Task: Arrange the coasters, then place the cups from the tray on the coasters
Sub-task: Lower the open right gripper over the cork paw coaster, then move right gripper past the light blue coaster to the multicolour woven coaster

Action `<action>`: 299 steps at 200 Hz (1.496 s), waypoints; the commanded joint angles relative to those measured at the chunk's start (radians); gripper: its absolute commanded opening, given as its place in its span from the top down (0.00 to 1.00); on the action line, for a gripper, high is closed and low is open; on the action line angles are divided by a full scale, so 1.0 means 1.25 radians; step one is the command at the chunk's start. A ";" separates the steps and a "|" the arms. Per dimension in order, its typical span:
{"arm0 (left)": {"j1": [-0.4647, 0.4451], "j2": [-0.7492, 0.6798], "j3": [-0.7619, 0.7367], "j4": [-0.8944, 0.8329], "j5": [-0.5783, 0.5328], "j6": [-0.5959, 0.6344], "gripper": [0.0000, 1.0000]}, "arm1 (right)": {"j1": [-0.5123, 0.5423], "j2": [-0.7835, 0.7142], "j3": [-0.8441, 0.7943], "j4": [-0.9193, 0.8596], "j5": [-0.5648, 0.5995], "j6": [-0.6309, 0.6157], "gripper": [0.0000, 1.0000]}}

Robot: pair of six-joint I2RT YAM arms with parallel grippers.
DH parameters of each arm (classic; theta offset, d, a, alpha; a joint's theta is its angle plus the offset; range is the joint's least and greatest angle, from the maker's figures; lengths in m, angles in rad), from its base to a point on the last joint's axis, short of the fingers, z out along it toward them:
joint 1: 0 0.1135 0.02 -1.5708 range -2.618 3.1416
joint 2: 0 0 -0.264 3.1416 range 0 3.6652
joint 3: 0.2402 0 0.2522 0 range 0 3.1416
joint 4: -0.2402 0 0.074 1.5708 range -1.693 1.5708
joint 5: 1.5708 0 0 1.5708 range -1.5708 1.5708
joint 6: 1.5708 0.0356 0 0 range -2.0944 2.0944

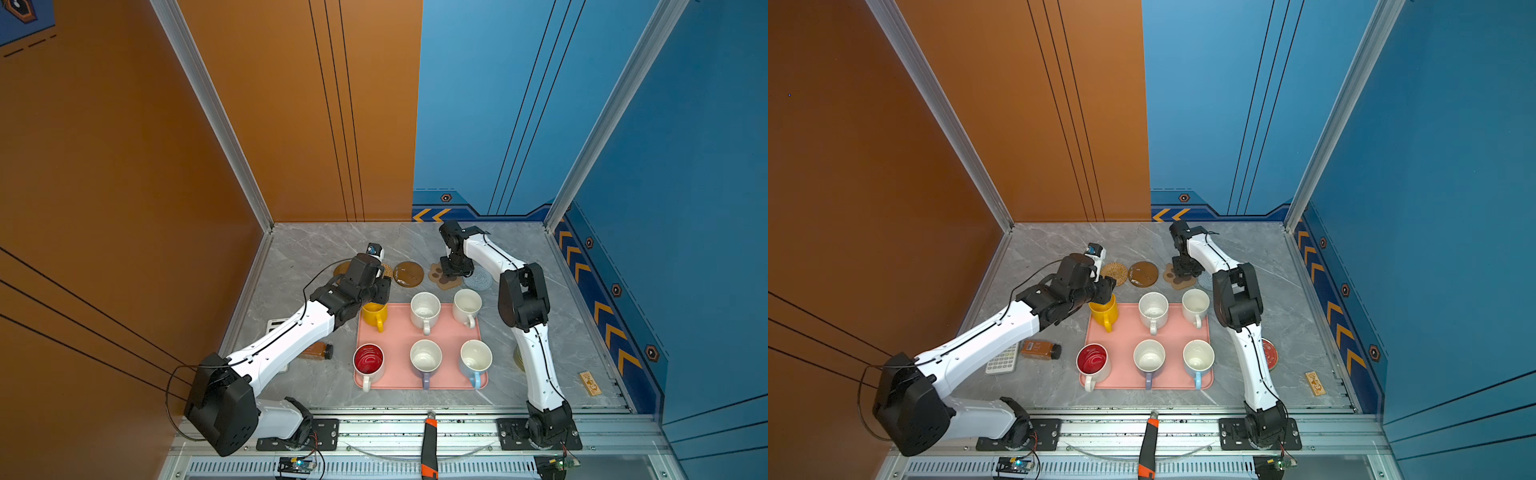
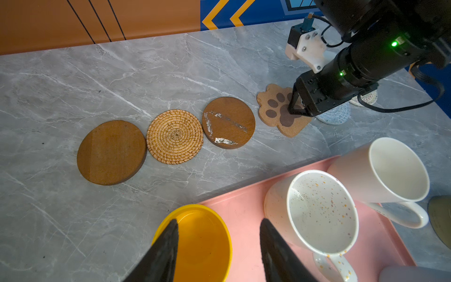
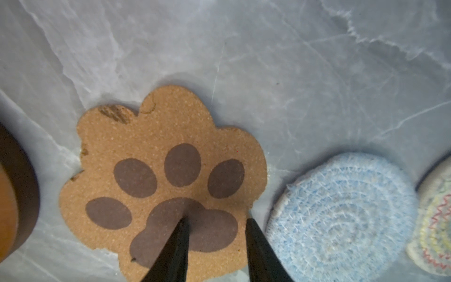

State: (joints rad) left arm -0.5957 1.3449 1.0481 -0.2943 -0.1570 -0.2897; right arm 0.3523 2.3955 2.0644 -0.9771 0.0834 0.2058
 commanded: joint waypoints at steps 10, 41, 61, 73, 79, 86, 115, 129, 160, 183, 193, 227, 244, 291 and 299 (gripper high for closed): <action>0.001 -0.020 -0.009 0.016 0.000 -0.011 0.45 | 0.024 0.034 -0.045 -0.125 -0.026 -0.010 0.62; 0.001 -0.025 -0.036 0.018 -0.003 -0.012 0.45 | 0.023 0.024 -0.037 -0.119 0.004 -0.001 0.61; 0.001 -0.028 -0.038 0.021 -0.004 -0.012 0.45 | 0.022 -0.003 -0.035 -0.087 0.022 0.010 0.61; 0.002 -0.026 -0.038 0.022 -0.004 -0.013 0.45 | 0.018 -0.023 -0.031 -0.063 0.015 0.019 0.61; 0.001 -0.026 -0.039 0.022 -0.004 -0.014 0.45 | 0.015 -0.032 -0.027 -0.054 0.013 0.023 0.61; 0.002 -0.026 -0.040 0.022 -0.005 -0.015 0.44 | 0.012 -0.041 -0.020 -0.042 0.007 0.031 0.60; 0.003 -0.030 -0.046 0.033 -0.005 -0.015 0.44 | -0.013 -0.086 0.001 0.006 -0.016 0.066 0.56; 0.004 -0.030 -0.050 0.041 -0.005 -0.013 0.44 | -0.029 -0.114 -0.002 0.030 -0.028 0.081 0.54; 0.008 -0.031 -0.034 0.033 -0.005 -0.003 0.45 | -0.065 -0.196 -0.056 0.079 -0.035 0.092 0.50; 0.009 -0.033 -0.024 0.029 -0.009 -0.001 0.44 | -0.104 -0.274 -0.145 0.118 -0.046 0.092 0.50; 0.009 -0.036 -0.022 0.030 -0.010 -0.001 0.44 | -0.122 -0.314 -0.195 0.138 -0.056 0.092 0.49; 0.009 -0.036 -0.020 0.036 -0.011 0.000 0.45 | -0.191 -0.429 -0.388 0.212 -0.079 0.095 0.50; 0.009 -0.031 -0.019 0.036 -0.013 0.000 0.45 | -0.223 -0.469 -0.462 0.242 -0.098 0.095 0.51; 0.003 -0.013 0.012 0.037 -0.010 -0.016 0.46 | -0.285 -0.490 -0.559 0.292 -0.132 0.095 0.53; 0.001 -0.011 0.013 0.038 -0.010 -0.017 0.46 | -0.296 -0.483 -0.558 0.297 -0.137 0.094 0.53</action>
State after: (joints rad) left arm -0.5938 1.3239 1.0275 -0.2558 -0.1570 -0.2974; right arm 0.0105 1.8099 1.3804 -0.6647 -0.0513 0.3153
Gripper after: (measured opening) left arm 0.539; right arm 0.473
